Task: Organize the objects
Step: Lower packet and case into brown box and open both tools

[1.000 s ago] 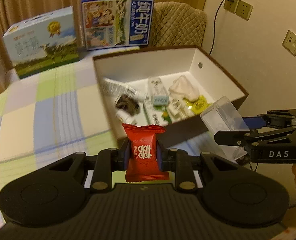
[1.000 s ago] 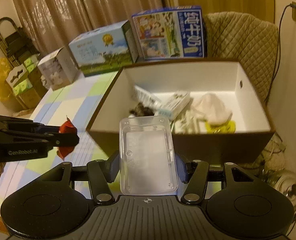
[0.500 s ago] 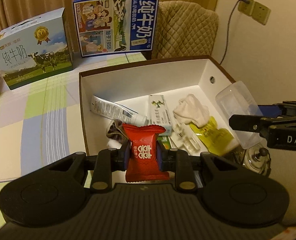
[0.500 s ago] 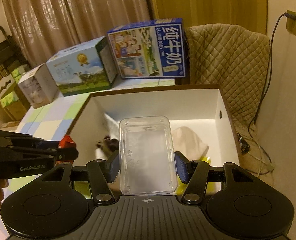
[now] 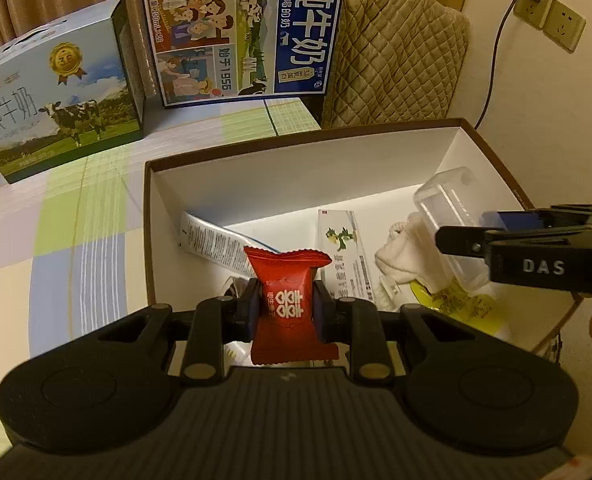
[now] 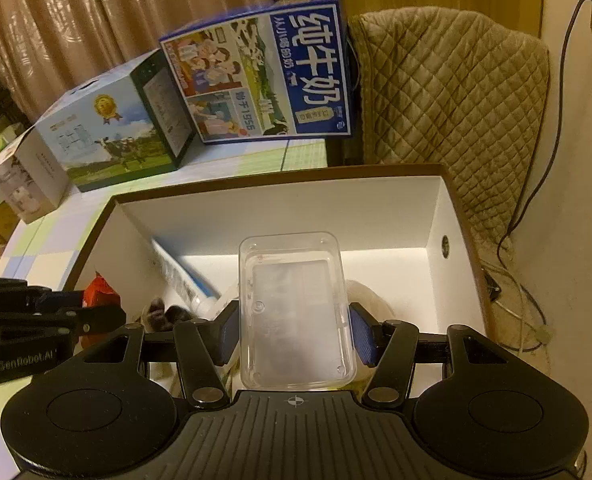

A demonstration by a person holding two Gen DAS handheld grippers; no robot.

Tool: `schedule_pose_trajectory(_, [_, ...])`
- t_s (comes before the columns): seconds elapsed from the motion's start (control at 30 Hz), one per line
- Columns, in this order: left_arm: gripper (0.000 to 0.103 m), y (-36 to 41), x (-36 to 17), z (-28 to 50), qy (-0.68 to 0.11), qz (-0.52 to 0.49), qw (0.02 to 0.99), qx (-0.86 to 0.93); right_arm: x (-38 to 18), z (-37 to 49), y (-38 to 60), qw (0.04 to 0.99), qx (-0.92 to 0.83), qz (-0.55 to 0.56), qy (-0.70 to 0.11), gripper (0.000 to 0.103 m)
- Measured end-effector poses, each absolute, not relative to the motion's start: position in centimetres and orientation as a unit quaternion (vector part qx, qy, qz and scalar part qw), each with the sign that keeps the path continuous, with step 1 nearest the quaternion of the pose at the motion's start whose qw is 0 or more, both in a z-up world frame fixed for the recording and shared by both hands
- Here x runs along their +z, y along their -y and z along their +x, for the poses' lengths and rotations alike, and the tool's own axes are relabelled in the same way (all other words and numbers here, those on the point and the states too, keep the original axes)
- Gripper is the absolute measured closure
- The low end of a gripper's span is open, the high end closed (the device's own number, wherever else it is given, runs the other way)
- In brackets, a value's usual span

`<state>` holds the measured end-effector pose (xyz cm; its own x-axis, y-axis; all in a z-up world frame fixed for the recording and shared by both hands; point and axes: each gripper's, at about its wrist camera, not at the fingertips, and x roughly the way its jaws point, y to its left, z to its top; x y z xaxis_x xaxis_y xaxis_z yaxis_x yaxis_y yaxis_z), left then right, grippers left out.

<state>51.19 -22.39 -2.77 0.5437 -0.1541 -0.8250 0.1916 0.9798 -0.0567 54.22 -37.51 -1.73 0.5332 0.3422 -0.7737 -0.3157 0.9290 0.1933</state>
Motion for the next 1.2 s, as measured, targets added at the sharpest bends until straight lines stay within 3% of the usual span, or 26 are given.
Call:
schedule_pose_trajectory(0.23, [0.081,22.8,-3.5,52.8,-0.473,0.018,0.875,-0.103,-2.5,56.9,37.1,0.873,0.194,0.061,-0.443,0.049])
schedule_pose_trajectory(0.8, [0.079,24.2,-4.0,54.9,-0.466,0.033,0.876,-0.119,-3.3,55.7,39.1,0.869,0.174,0.052,-0.459,0.047])
schedule_pose_trajectory(0.93, [0.045,24.0,-3.3,54.9,-0.448,0.034,0.887,-0.112,-2.9,54.9,39.3,0.871,0.177,0.037,-0.457,0.032])
schedule_pose_trajectory(1.13, [0.018,22.8,-2.3,54.0,-0.443,0.028,0.889,-0.109,-2.3,53.1,39.1,0.869,0.191,0.017,-0.456,0.027])
schedule_pose_trajectory(1.2, [0.017,22.4,-2.1,53.4,-0.444,0.029,0.889,-0.105,-2.2,52.6,39.1,0.869,0.195,0.014,-0.456,0.026])
